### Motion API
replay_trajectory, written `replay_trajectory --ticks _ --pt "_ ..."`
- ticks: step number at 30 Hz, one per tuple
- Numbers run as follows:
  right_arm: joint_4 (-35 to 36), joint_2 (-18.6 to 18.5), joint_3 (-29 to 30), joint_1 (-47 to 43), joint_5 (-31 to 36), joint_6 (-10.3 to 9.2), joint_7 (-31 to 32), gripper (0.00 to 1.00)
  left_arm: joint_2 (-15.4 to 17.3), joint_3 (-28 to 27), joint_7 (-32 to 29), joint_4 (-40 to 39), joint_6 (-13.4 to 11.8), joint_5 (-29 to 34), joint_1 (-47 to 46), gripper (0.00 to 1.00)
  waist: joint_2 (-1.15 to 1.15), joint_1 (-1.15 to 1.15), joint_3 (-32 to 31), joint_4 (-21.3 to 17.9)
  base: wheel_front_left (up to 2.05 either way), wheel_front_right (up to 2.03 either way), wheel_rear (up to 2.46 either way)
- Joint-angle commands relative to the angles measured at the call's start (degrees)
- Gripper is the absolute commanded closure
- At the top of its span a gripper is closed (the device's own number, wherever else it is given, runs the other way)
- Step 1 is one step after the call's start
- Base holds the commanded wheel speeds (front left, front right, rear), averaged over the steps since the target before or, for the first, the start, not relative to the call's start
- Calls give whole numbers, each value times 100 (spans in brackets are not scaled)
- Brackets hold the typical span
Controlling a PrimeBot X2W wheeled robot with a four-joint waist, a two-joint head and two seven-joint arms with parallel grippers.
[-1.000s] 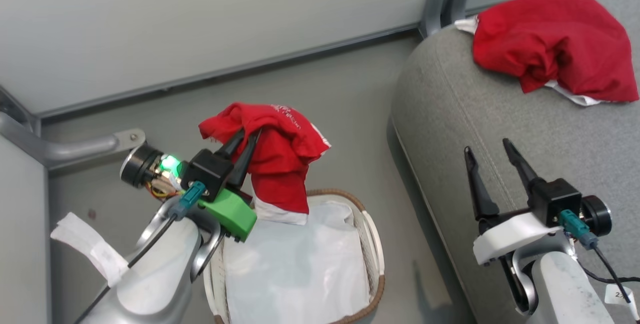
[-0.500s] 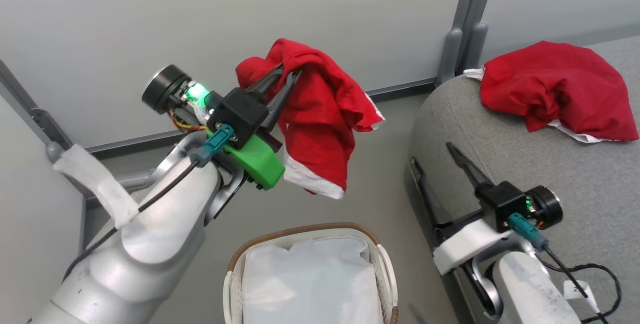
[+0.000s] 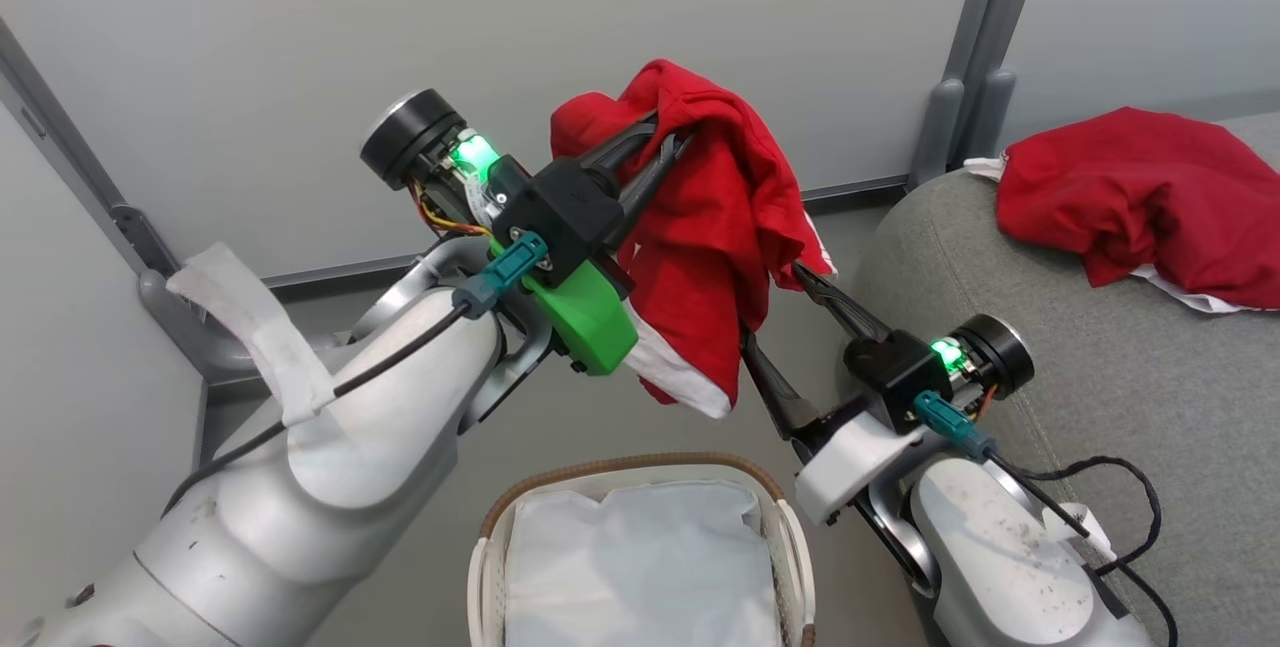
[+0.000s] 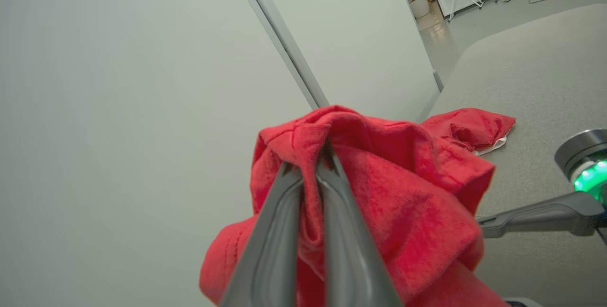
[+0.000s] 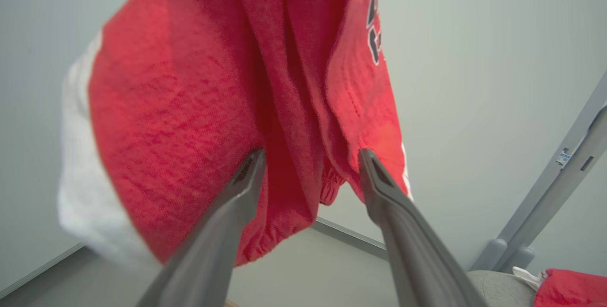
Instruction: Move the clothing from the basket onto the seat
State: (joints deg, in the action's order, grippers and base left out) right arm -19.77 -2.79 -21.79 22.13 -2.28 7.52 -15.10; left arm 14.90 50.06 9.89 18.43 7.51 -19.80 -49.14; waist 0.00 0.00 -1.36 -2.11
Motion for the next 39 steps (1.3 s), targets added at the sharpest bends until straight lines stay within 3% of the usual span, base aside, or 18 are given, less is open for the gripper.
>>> replay_trajectory --ticks 1,11,12,13,16,26,28,30,39 --pt "-81 -20 -50 137 54 -6 -9 0 -32 48 -14 -40 -9 -48 -113 100 0 0 4 31 0 0 0" --pt "-389 -20 -188 653 58 -6 -9 0 -47 387 2 -177 -10 -296 -99 100 0 0 -12 122 0 0 0" --pt "-399 -20 -188 670 39 -6 -9 6 -41 398 9 -178 -10 -312 -82 100 0 0 -15 123 0 0 0" --pt "-404 -20 -189 682 27 -6 -10 51 -37 405 18 -175 -10 -313 -69 100 0 0 -17 124 0 0 0" --pt "-419 -20 -208 705 10 -6 -9 100 -30 420 37 -143 -10 -363 8 100 0 0 -27 122 0 0 0" --pt "-340 -20 -35 594 3 -6 -10 100 7 283 204 -18 -135 -686 403 100 0 0 -45 70 0 0 0" --pt "-335 -20 35 561 12 -6 -9 100 -3 244 259 16 -190 -739 515 60 0 0 -48 60 0 0 0" --pt "-339 -19 129 539 31 -6 -10 100 -33 185 323 58 -259 -799 642 0 0 0 -45 53 0 0 0" --pt "-311 -18 729 433 227 -6 -10 100 -271 -36 511 358 -473 -1123 1500 0 0 0 4 13 0 0 0"
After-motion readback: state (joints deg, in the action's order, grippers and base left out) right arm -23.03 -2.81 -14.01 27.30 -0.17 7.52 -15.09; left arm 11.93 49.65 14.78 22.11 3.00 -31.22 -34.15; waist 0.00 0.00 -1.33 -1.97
